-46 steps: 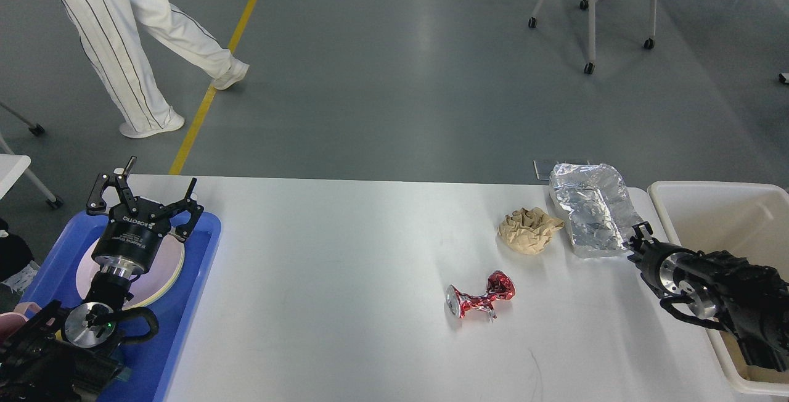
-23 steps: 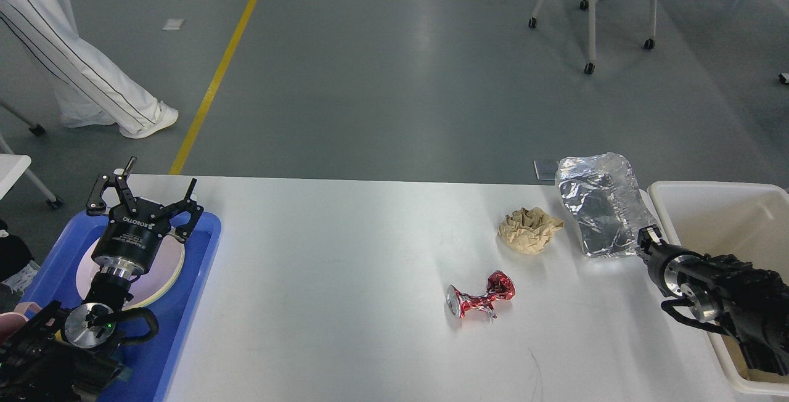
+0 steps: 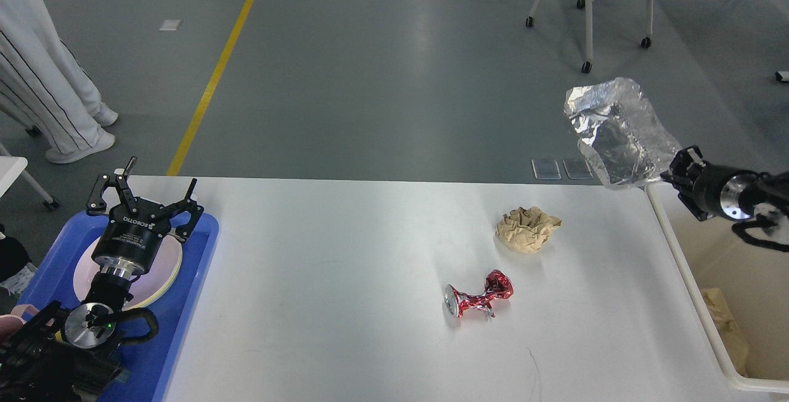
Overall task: Tidy desktop
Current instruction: 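Lift the foil package up toward the white bin, then lower the foil package into the white bin and release it, then reach the right gripper to the beige paper ball and grasp it, then lift the beige paper ball over the white bin and drop it, then raise the right gripper out of the bin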
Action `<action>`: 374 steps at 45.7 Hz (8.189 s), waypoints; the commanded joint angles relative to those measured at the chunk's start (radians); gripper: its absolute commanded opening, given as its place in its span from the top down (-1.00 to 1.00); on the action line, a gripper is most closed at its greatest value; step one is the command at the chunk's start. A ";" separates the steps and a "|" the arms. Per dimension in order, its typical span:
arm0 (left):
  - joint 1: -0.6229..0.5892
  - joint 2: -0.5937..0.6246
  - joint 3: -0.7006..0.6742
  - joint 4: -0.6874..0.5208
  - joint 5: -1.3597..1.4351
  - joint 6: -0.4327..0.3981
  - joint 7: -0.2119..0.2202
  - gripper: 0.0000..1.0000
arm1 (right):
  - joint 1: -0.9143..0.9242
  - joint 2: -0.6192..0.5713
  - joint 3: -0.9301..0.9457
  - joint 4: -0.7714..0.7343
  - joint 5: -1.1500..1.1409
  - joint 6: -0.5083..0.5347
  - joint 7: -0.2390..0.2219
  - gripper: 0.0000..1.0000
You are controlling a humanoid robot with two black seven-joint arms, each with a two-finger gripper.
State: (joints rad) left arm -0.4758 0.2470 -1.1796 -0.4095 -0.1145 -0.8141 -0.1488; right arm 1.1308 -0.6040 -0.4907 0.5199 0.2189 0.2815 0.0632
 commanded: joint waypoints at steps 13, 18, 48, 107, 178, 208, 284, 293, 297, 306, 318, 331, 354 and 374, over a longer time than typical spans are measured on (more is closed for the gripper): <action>0.000 0.000 0.000 0.000 -0.001 0.000 0.000 -0.96 | 0.602 -0.131 -0.057 0.576 -0.473 0.386 0.000 1.00; 0.000 0.000 0.000 0.001 -0.001 0.000 0.000 -0.96 | 0.698 -0.119 -0.061 0.778 -0.553 0.441 0.000 1.00; 0.000 0.000 0.000 0.000 -0.001 0.001 0.000 -0.96 | 0.428 -0.168 -0.216 0.320 -0.543 0.262 0.006 1.00; 0.000 0.000 0.000 0.001 -0.001 0.001 0.000 -0.96 | -0.404 0.199 -0.170 -0.551 -0.044 -0.278 0.009 -1.00; 0.000 0.000 0.000 0.000 -0.001 0.001 0.000 -0.96 | 0.273 0.200 -0.375 0.508 -0.147 -0.274 0.010 -1.00; 0.000 0.000 0.000 0.000 -0.001 0.000 0.000 -0.96 | -0.059 0.382 -0.241 0.124 0.017 -0.274 0.006 -0.80; 0.000 0.000 0.000 0.000 -0.001 0.000 0.000 -0.96 | 0.871 -0.011 -0.428 1.034 -0.348 0.022 0.017 1.00; 0.000 0.000 0.000 0.000 -0.001 0.000 0.000 -0.96 | 0.779 -0.065 -0.485 0.936 -0.348 0.002 0.015 1.00; 0.000 0.000 0.000 0.000 -0.001 0.000 0.000 -0.96 | 0.695 -0.109 -0.474 0.809 -0.349 -0.004 0.017 1.00; 0.000 0.000 0.000 0.001 -0.001 0.000 0.000 -0.96 | 0.393 -0.140 -0.411 0.350 -0.334 -0.065 0.017 1.00; 0.000 0.000 0.000 0.000 -0.001 0.000 0.000 -0.96 | -0.150 -0.024 -0.007 -0.295 -0.276 -0.128 0.018 1.00; 0.000 0.000 0.000 0.001 -0.001 0.001 0.000 -0.96 | -0.354 0.128 0.228 -0.498 -0.142 -0.335 0.007 1.00; 0.000 0.000 0.000 0.001 -0.001 0.000 0.000 -0.96 | -0.384 0.122 0.215 -0.498 -0.142 -0.343 0.010 -1.00; 0.000 0.000 0.000 0.000 -0.001 0.001 0.000 -0.96 | -0.382 0.136 0.224 -0.495 -0.142 -0.347 0.010 -1.00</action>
State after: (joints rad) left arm -0.4762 0.2470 -1.1796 -0.4091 -0.1150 -0.8134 -0.1488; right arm 0.7456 -0.4726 -0.2681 0.0260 0.0768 -0.0626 0.0738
